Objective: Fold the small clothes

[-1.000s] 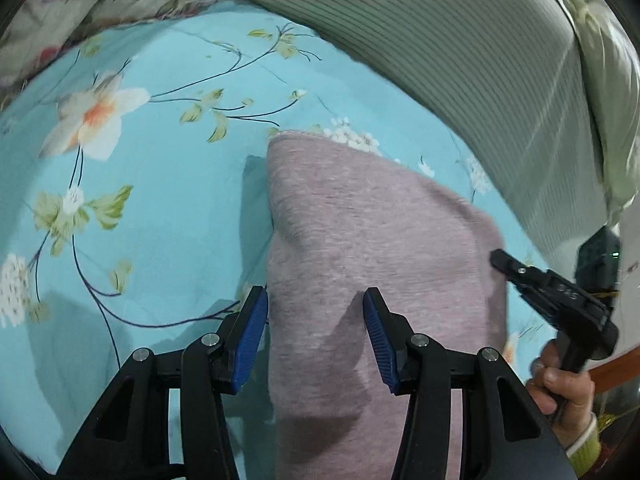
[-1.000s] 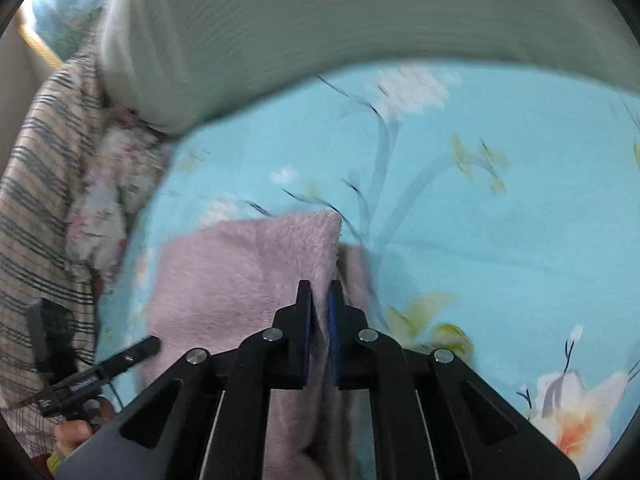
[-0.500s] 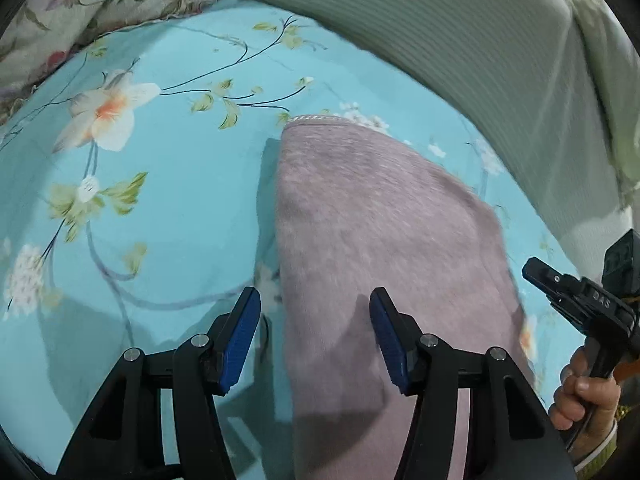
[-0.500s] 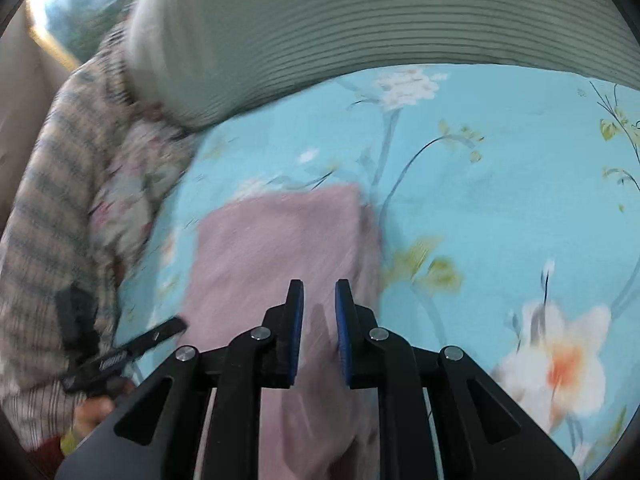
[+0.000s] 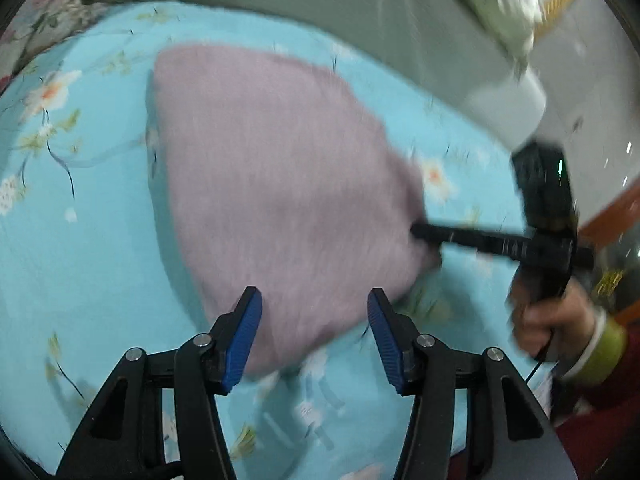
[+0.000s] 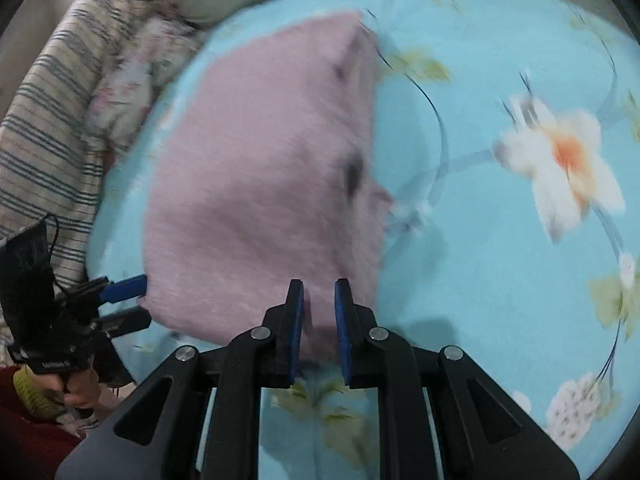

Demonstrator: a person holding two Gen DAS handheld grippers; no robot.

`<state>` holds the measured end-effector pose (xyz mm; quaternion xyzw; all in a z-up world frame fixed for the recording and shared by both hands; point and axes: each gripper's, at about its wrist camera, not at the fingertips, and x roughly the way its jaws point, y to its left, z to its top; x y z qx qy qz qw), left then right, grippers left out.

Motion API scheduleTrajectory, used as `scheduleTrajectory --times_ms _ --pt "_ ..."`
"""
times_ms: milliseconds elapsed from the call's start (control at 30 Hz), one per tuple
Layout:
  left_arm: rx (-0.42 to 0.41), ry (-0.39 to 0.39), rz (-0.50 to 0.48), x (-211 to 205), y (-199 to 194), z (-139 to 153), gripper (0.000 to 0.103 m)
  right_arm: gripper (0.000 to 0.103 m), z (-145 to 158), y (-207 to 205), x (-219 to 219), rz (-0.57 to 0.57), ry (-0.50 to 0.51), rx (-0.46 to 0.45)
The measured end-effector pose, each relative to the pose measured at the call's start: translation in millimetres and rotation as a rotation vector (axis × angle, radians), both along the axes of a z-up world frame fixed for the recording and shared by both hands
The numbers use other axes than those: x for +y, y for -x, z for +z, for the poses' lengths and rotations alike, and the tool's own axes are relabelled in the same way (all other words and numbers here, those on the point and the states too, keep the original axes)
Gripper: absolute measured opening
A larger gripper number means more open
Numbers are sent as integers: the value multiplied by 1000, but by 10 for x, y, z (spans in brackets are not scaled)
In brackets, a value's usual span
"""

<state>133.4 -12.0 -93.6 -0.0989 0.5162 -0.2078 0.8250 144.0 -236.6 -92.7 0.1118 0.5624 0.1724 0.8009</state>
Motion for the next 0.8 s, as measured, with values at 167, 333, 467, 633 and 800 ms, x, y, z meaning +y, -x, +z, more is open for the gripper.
scheduleTrajectory --times_ms 167,333,467,633,800 --pt "26 -47 27 81 16 -271 51 16 8 54 74 -3 44 -43" --pt "40 -35 54 113 12 -281 52 15 -34 53 80 -29 27 -51" --pt "48 -37 61 162 0 -278 52 14 -53 110 63 -36 22 -66" --pt "64 -44 70 196 -1 -284 52 17 197 203 81 -83 29 -104" --pt "75 -48 97 258 53 -169 52 17 494 182 199 -69 18 -164"
